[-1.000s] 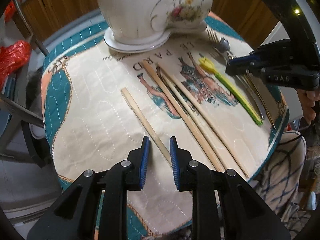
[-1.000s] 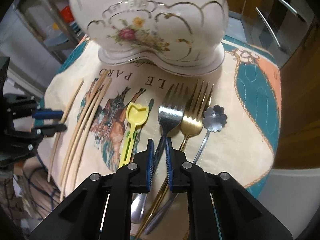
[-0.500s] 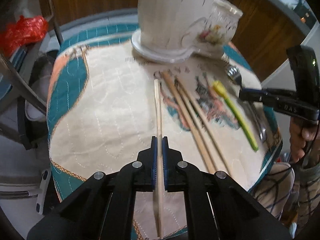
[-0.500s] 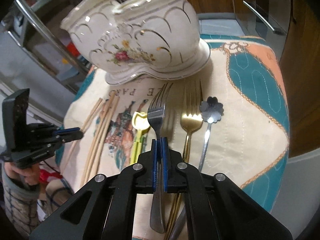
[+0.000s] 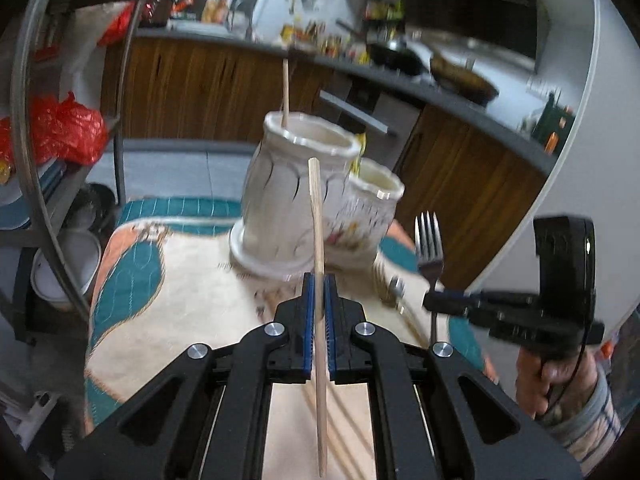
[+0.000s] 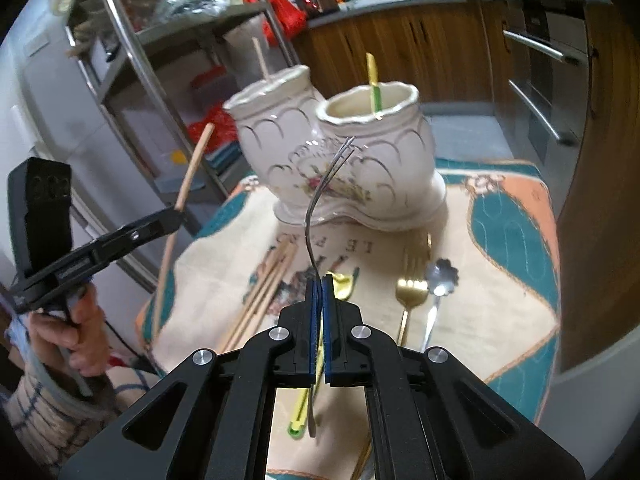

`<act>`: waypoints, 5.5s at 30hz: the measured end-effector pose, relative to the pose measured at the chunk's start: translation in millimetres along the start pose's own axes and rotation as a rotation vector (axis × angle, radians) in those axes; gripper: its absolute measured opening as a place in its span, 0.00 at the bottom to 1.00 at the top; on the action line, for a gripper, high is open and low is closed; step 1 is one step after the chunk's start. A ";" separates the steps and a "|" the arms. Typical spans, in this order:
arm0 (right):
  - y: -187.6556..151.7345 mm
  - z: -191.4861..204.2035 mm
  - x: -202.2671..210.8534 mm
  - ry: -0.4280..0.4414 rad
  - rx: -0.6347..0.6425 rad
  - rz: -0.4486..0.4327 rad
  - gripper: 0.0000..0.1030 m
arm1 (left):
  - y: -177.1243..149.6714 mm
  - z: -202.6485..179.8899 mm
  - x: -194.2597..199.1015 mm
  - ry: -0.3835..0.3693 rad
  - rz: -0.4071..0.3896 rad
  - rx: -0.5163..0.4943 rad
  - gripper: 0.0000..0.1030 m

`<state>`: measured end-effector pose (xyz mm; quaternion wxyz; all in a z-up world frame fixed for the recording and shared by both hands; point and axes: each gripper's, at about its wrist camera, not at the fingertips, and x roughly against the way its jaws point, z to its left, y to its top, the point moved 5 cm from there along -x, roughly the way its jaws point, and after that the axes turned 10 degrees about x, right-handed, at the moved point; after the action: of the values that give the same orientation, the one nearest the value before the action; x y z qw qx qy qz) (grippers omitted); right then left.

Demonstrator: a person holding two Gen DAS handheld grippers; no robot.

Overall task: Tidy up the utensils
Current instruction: 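Carry the chopstick into the tall pot while the right tool carries the fork to the short pot, then open the left tool releasing the chopstick while the right tool releases the fork, then move the left tool toward the chopsticks while the right tool approaches the gold fork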

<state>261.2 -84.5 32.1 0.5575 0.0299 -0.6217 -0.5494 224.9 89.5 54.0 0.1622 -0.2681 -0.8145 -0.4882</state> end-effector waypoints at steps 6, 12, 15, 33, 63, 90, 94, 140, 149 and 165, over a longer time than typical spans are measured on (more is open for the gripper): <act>10.7 -1.1 3.4 -0.020 0.034 -0.067 0.03 | 13.0 -14.9 10.4 -0.052 -0.156 -0.005 0.04; 35.5 -2.6 16.7 -0.024 0.049 -0.171 0.03 | 36.4 -30.6 20.1 -0.088 -0.308 -0.048 0.04; 49.6 -2.5 23.8 -0.029 0.061 -0.226 0.03 | 48.9 -34.4 20.8 -0.088 -0.377 -0.053 0.04; 118.6 -27.8 44.8 -0.064 0.073 -0.515 0.03 | 119.4 -51.4 9.6 -0.099 -0.584 -0.087 0.04; 104.5 -35.3 -27.8 -0.237 0.157 -0.359 0.03 | 87.3 -28.2 -42.7 0.089 -0.477 -0.121 0.05; 82.5 -34.0 -26.3 -0.233 0.158 -0.312 0.26 | 76.2 -32.1 -20.3 0.118 -0.460 -0.154 0.52; 73.4 -28.1 -12.7 -0.217 0.156 -0.340 0.27 | 69.0 -26.9 -10.2 0.119 -0.455 -0.142 0.56; -32.5 -37.4 -20.3 -0.170 0.038 -0.022 0.33 | -44.3 23.5 -37.0 0.232 0.072 -0.120 0.38; -35.9 -30.8 -29.0 -0.159 0.075 0.041 0.27 | -60.6 21.5 -50.5 0.251 0.162 -0.169 0.32; -40.8 -27.9 -42.8 -0.192 0.090 0.120 0.12 | -66.3 16.3 -58.0 0.276 0.200 -0.210 0.25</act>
<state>274.2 -90.9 -31.7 0.5254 -0.0352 -0.6969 -0.4869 232.0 62.6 -31.1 0.2914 -0.2935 -0.6985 -0.5840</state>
